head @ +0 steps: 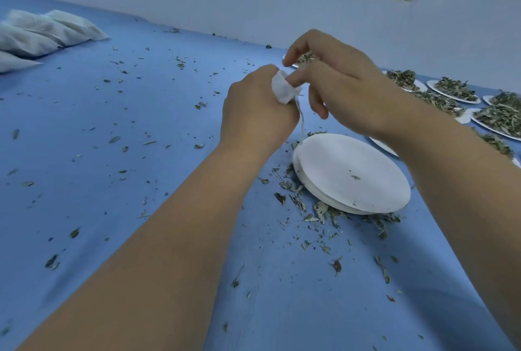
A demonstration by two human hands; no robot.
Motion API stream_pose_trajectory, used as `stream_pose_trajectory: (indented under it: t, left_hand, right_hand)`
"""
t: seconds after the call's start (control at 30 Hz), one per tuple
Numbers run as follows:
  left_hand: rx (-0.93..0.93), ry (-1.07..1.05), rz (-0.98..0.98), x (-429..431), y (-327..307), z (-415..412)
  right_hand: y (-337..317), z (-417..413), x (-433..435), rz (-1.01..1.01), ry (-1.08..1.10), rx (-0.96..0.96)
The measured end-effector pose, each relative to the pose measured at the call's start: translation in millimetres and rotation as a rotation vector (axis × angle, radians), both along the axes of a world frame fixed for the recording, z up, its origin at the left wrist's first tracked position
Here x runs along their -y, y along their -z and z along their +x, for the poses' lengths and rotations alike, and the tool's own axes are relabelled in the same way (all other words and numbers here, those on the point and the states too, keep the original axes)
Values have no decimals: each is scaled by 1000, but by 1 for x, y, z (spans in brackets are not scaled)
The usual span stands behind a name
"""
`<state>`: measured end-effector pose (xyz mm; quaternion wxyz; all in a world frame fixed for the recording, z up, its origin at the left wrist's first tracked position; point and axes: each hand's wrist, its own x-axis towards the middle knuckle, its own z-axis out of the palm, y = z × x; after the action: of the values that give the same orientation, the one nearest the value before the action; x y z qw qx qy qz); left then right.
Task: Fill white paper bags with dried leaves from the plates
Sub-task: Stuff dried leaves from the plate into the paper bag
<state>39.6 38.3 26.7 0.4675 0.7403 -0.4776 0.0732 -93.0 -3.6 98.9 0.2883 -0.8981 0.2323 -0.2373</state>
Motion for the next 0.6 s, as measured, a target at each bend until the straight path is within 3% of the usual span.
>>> stream_pose_trajectory:
  t: [0.17, 0.33, 0.37, 0.5, 0.6]
  left_hand:
    - [-112, -6, -60, -30, -9, 19]
    - [-332, -103, -210, -83, -32, 96]
    - [-400, -122, -243, -95, -36, 115]
    - [-617, -134, -431, -138, -47, 182]
    - [-754, -117, -535, -154, -45, 224]
  right_hand:
    - [-5, 35, -15, -25, -165, -92]
    - [-11, 112, -35, 142, -209, 359]
    - [-6, 130, -39, 170, -225, 360]
    - [27, 199, -73, 295, -416, -77]
    - [58, 249, -105, 294, -408, 11]
